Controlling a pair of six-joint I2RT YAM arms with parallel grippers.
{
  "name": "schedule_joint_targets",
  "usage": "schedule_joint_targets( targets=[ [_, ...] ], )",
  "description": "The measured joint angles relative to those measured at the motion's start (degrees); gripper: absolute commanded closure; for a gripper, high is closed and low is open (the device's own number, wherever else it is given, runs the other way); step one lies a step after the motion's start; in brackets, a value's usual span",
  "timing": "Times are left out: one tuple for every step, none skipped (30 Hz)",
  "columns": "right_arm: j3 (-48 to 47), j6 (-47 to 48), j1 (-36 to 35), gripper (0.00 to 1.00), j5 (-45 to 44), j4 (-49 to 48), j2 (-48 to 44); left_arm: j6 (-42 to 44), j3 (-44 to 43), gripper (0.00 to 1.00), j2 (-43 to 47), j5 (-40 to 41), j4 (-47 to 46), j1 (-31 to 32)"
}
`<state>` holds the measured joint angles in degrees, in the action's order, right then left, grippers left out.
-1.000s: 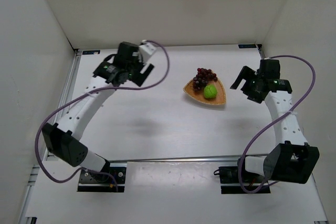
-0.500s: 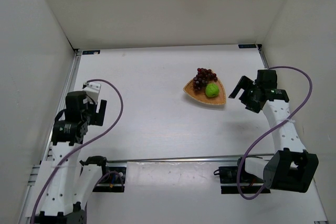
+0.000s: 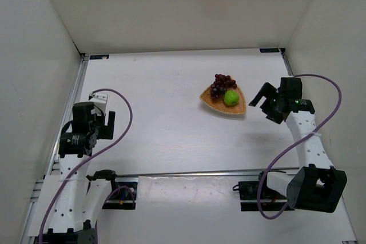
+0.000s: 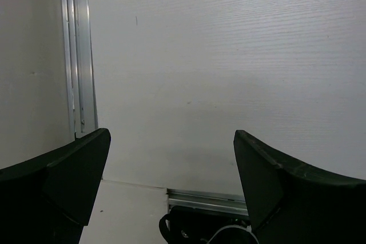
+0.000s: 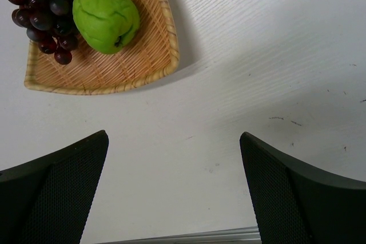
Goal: Place and organize the fake fruits in the fruit bowl
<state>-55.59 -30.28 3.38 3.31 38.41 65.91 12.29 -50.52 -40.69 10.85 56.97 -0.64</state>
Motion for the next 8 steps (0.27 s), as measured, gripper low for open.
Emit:
schedule_joint_targets(
  targets=[
    [0.0, 0.0, 0.0, 0.00, 0.1, 0.0, 0.0, -0.1, 0.1, 0.00, 0.0, -0.3, 0.0, -0.1],
    [0.0, 0.0, 0.0, 0.00, 0.2, 0.0, 0.0, -0.2, 0.2, 0.00, 0.0, -0.6, 0.0, -0.2],
    [0.0, 0.0, 0.0, 0.00, 0.5, 0.0, 0.0, -0.2, 0.2, 0.00, 0.0, -1.1, 0.0, -0.4],
    [0.0, 0.0, 0.0, 0.00, 1.0, 0.0, 0.0, -0.3, 0.3, 0.00, 0.0, -1.4, 0.0, -0.6],
    [0.0, 0.0, 0.0, 0.00, 1.4, 0.0, 0.0, -0.3, 0.3, 0.00, 0.0, -1.8, 0.0, -0.8],
    [0.0, 0.0, 0.0, 0.00, 2.0, -0.1, 0.0, -0.3, 0.4, 0.00, 0.1, -2.4, 0.0, -1.0],
    [0.0, 0.0, 0.0, 0.00, 2.6, -0.1, 0.0, -0.2, 0.4, 0.00, 0.2, -2.9, 0.0, -1.3],
    [0.0, 0.0, 0.0, 0.00, 3.3, -0.2, 0.0, 0.0, 0.4, 0.00, 0.3, -3.6, 0.0, -1.6]
  ],
)
